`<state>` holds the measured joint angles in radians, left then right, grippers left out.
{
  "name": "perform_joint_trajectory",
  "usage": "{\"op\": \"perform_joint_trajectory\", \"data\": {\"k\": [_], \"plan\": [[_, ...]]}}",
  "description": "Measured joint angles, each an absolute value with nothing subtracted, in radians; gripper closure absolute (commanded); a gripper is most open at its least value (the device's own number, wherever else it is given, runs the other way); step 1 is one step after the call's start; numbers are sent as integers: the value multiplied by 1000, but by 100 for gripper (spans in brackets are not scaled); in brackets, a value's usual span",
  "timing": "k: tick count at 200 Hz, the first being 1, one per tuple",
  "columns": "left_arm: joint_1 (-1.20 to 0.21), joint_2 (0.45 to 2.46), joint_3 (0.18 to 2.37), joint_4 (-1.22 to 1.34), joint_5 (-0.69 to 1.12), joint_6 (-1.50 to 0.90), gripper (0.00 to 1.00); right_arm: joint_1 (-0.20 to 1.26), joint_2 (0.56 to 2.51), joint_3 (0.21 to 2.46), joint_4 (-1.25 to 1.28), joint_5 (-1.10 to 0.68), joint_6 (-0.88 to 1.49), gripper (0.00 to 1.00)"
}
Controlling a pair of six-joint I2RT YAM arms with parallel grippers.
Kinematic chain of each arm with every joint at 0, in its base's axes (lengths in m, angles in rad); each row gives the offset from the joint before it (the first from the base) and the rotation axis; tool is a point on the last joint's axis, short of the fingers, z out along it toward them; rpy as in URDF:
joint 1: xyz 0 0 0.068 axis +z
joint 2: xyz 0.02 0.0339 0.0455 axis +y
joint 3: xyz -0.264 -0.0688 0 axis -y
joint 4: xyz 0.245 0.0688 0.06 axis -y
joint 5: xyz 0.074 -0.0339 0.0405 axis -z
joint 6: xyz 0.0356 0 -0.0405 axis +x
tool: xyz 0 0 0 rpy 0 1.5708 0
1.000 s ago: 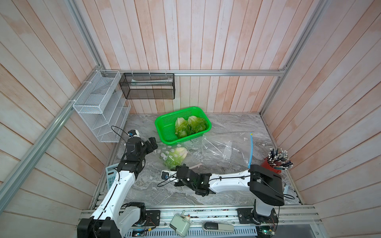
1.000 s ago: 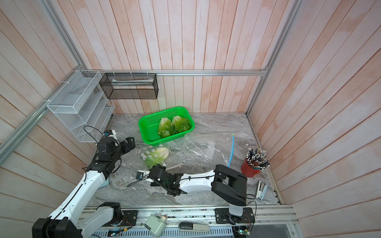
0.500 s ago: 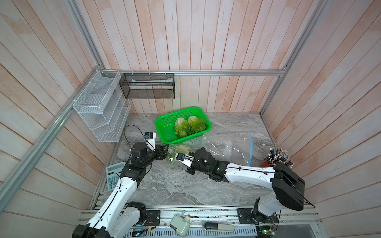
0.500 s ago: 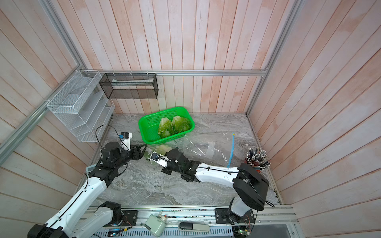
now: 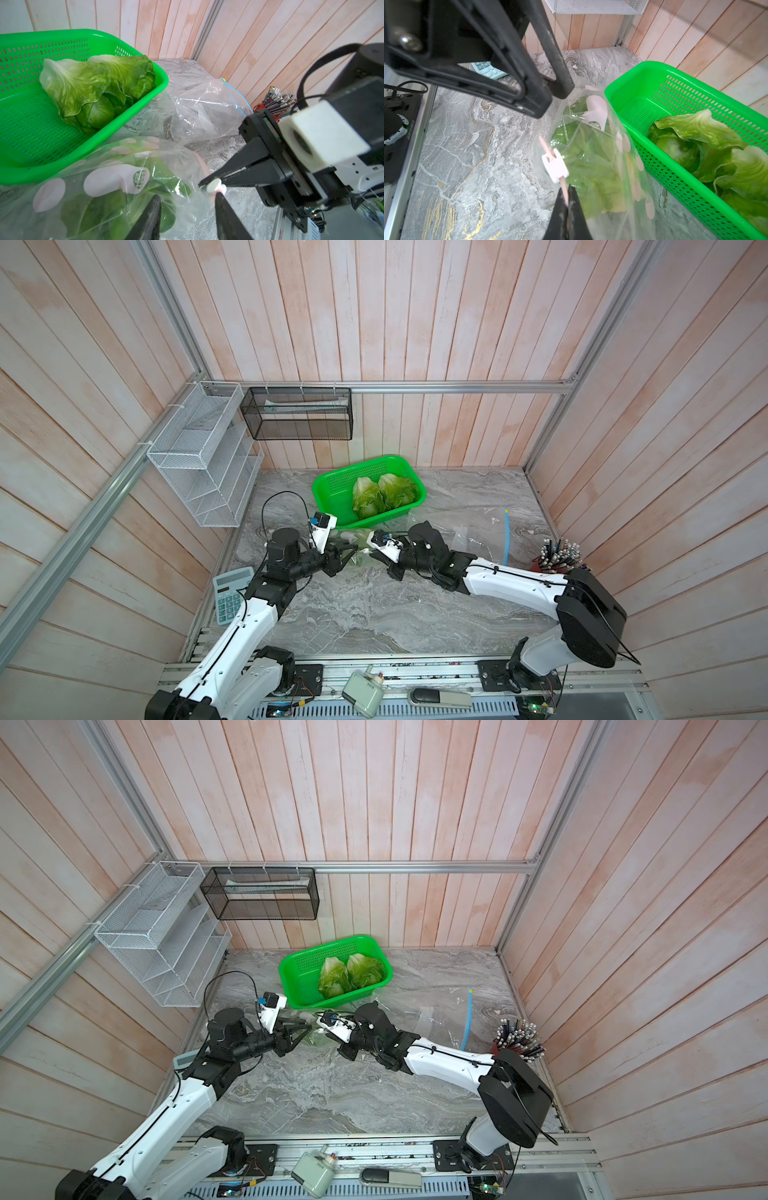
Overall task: Open the zip-top bag and take out the chinese cabbages
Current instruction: Adjust the zipper food storage bag at the center of the board.
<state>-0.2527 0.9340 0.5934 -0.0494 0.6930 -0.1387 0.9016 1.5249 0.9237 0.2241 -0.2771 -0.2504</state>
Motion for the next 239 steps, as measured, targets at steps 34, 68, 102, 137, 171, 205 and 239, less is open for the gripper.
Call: {"op": "perform_joint_trajectory", "data": {"k": [34, 68, 102, 137, 171, 205, 239], "plan": [[-359, 953, 626, -79, 673, -69, 56, 878, 1522, 924, 223, -315, -233, 100], [-399, 981, 632, -84, 643, -22, 66, 864, 1519, 924, 221, -337, -222, 100], [-409, 1007, 637, -93, 613, 2, 74, 854, 1514, 923, 216, -347, -211, 100], [-414, 1020, 648, -99, 583, 15, 84, 849, 1514, 923, 215, -355, -209, 100], [-416, 1020, 649, -100, 563, 19, 92, 848, 1514, 923, 215, -358, -209, 100], [-419, 1020, 651, -102, 552, 24, 98, 848, 1514, 923, 215, -358, -209, 100], [-420, 1021, 652, -102, 545, 25, 100, 848, 1514, 923, 213, -358, -209, 100]]}}
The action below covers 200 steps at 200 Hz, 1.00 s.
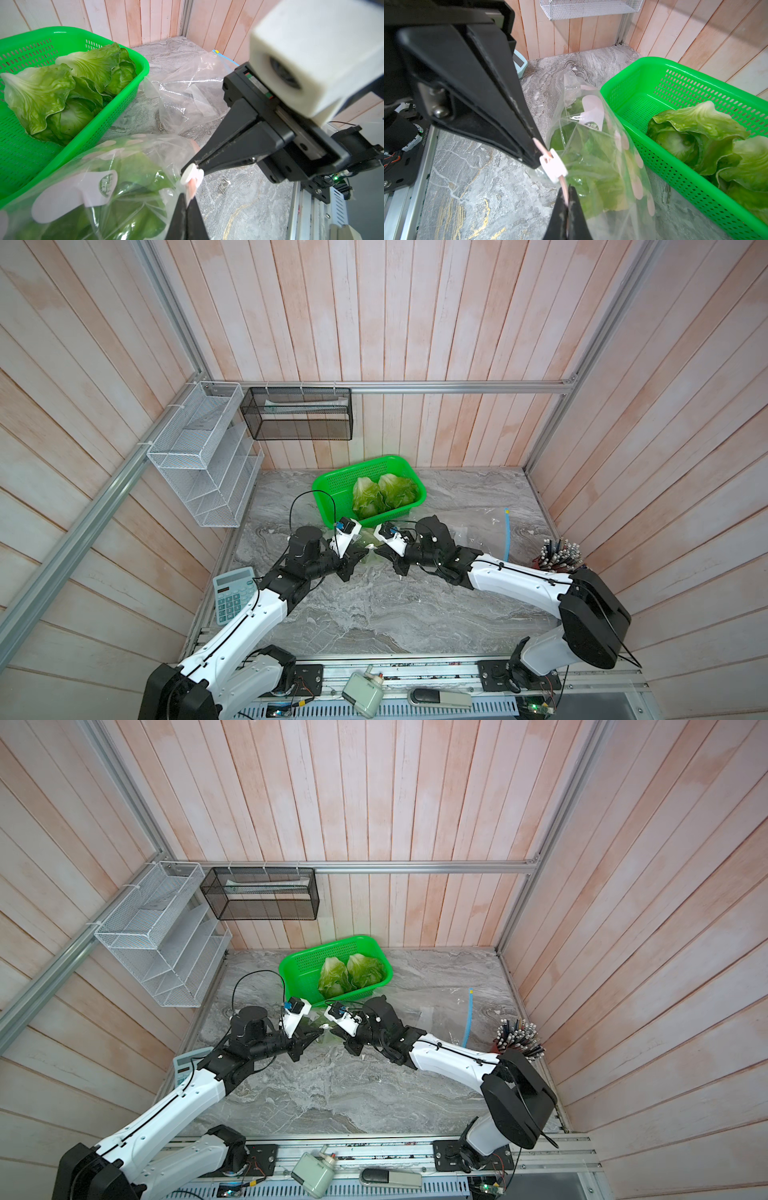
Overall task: Open the zip-top bag and take out the chinese cabbages
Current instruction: Adjust the zipper food storage bag at the center of the board, then unzip the zipper on the zipper food storage bag.
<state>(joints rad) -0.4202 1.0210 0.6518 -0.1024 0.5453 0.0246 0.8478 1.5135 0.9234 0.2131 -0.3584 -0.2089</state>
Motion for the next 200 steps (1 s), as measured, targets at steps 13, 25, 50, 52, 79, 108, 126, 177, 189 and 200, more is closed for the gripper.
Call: {"op": "perform_joint_trajectory", "data": {"k": [13, 25, 50, 52, 79, 108, 126, 177, 189, 200], "plan": [[-421, 1021, 653, -103, 545, 25, 100, 848, 1514, 923, 212, -358, -209, 100], [-422, 1021, 653, -103, 542, 26, 100, 848, 1514, 923, 211, -358, -209, 98], [-423, 1022, 653, -101, 542, 27, 100, 848, 1509, 923, 208, -357, -206, 78], [-423, 1022, 653, -101, 542, 27, 100, 848, 1509, 923, 207, -357, -204, 76], [-425, 1022, 653, -97, 541, 26, 100, 848, 1490, 923, 208, -356, -200, 62], [-426, 1023, 654, -97, 541, 27, 100, 848, 1469, 923, 209, -354, -202, 57], [-427, 1028, 660, -97, 540, 27, 100, 848, 1467, 923, 209, -357, -207, 57], [-427, 1029, 665, -98, 537, 36, 100, 848, 1468, 934, 207, -387, -233, 57], [-427, 1029, 665, -101, 534, 41, 100, 848, 1468, 943, 208, -395, -241, 57], [-427, 1029, 665, -104, 532, 43, 100, 848, 1468, 951, 208, -401, -248, 57]]}}
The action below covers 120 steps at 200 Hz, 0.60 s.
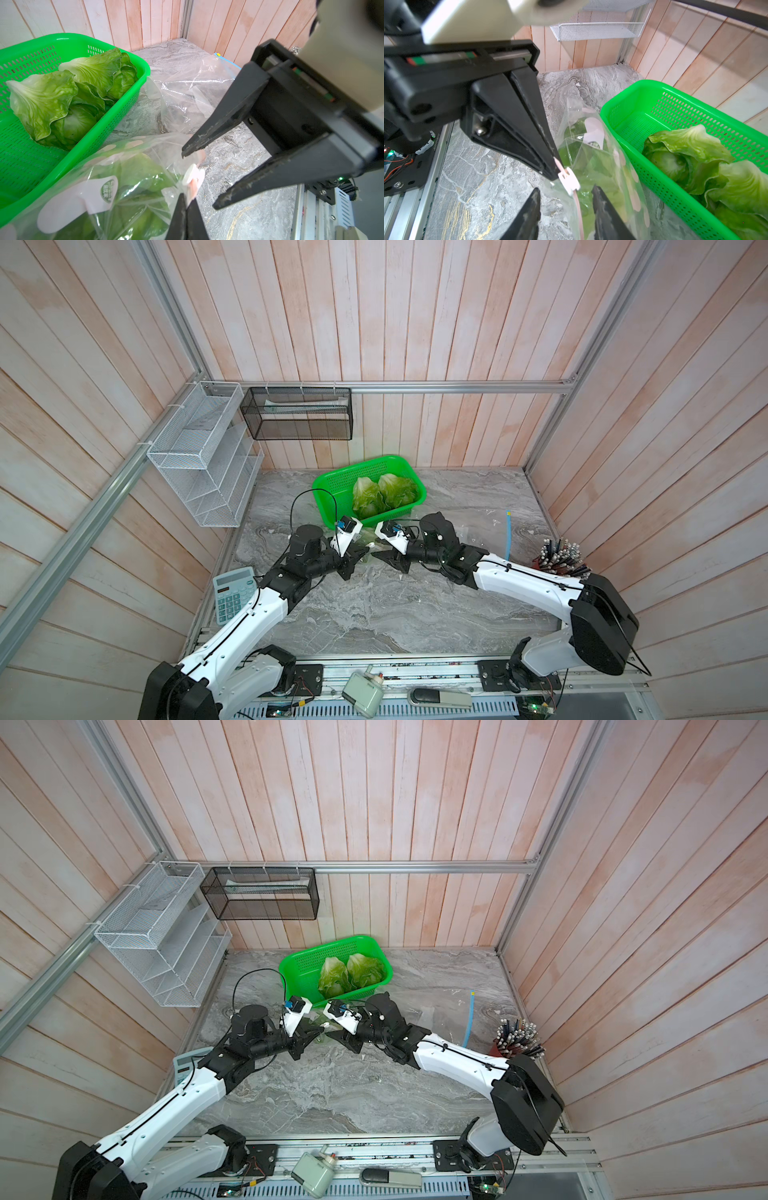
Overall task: Open the zip-top bag and take out the chinese cabbages
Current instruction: Unzip the zipper on the zipper food storage bag.
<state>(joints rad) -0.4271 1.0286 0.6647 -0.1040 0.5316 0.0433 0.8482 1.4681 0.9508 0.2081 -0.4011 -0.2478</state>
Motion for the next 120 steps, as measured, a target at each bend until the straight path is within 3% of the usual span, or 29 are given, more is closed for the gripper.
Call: {"op": "perform_joint_trajectory", "data": {"k": [83, 120], "plan": [[-432, 1029, 666, -117, 519, 61, 100, 848, 1493, 981, 191, -438, -290, 72], [-432, 1028, 667, -117, 515, 60, 100, 848, 1515, 997, 164, -444, -304, 72]]}}
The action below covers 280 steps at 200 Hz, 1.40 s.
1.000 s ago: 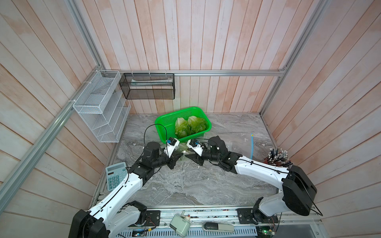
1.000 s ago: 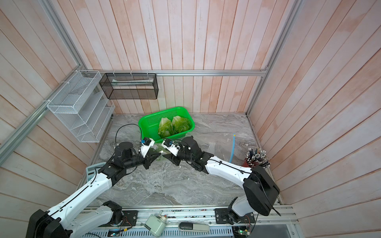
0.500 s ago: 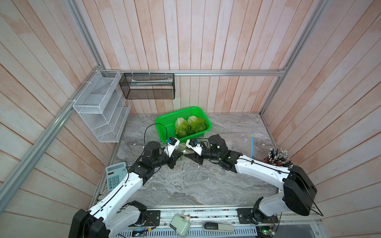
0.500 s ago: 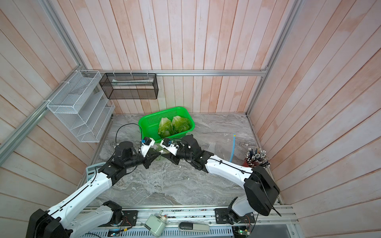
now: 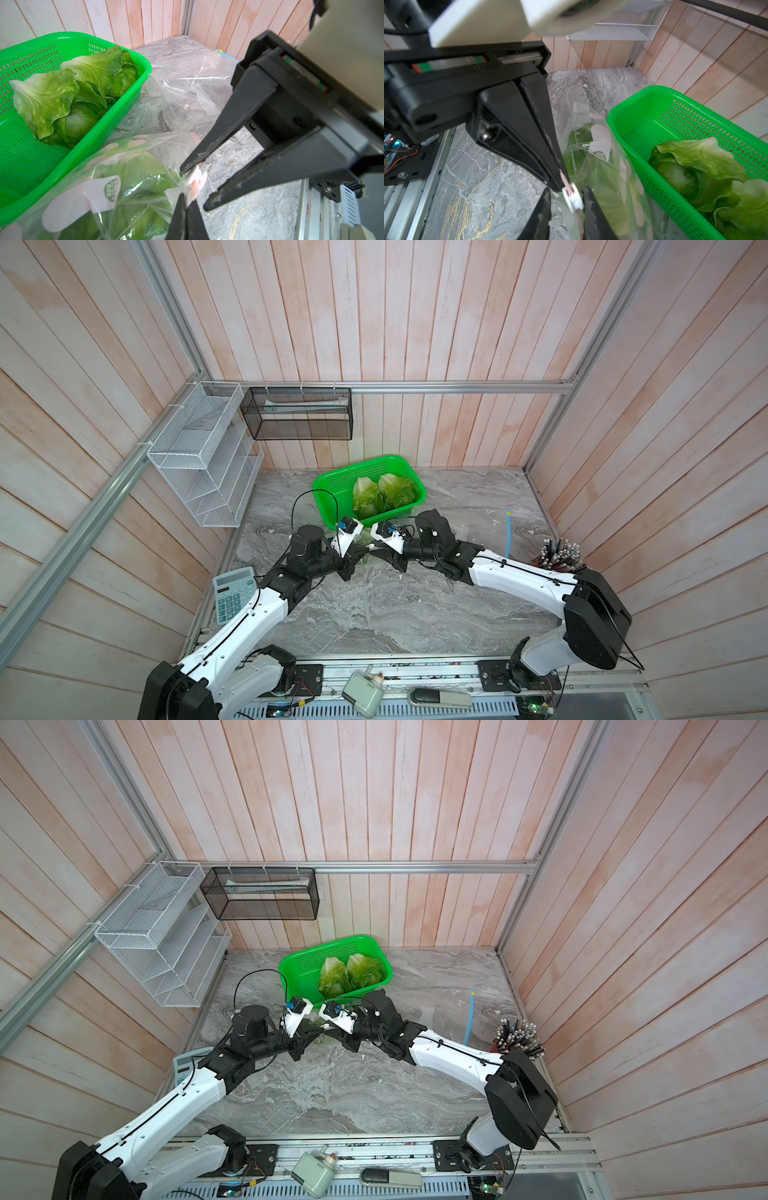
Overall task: Open the zip-top bag and take out the chinese cabbages
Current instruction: Unzip the zipper on the zipper food storage bag.
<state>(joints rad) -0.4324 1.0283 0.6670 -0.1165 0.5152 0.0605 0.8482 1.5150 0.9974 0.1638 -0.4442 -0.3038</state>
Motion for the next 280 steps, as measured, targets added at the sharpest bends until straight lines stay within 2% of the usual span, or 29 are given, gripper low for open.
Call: {"op": "perform_joint_trajectory", "data": {"k": [110, 190, 280], "plan": [[-435, 1024, 667, -116, 494, 60, 100, 848, 1518, 998, 156, -440, -317, 100], [-440, 938, 667, -112, 406, 33, 100, 841, 1483, 981, 164, -392, -323, 100], [-329, 848, 654, -121, 299, -30, 100, 780, 1403, 858, 120, -318, -336, 99]]}}
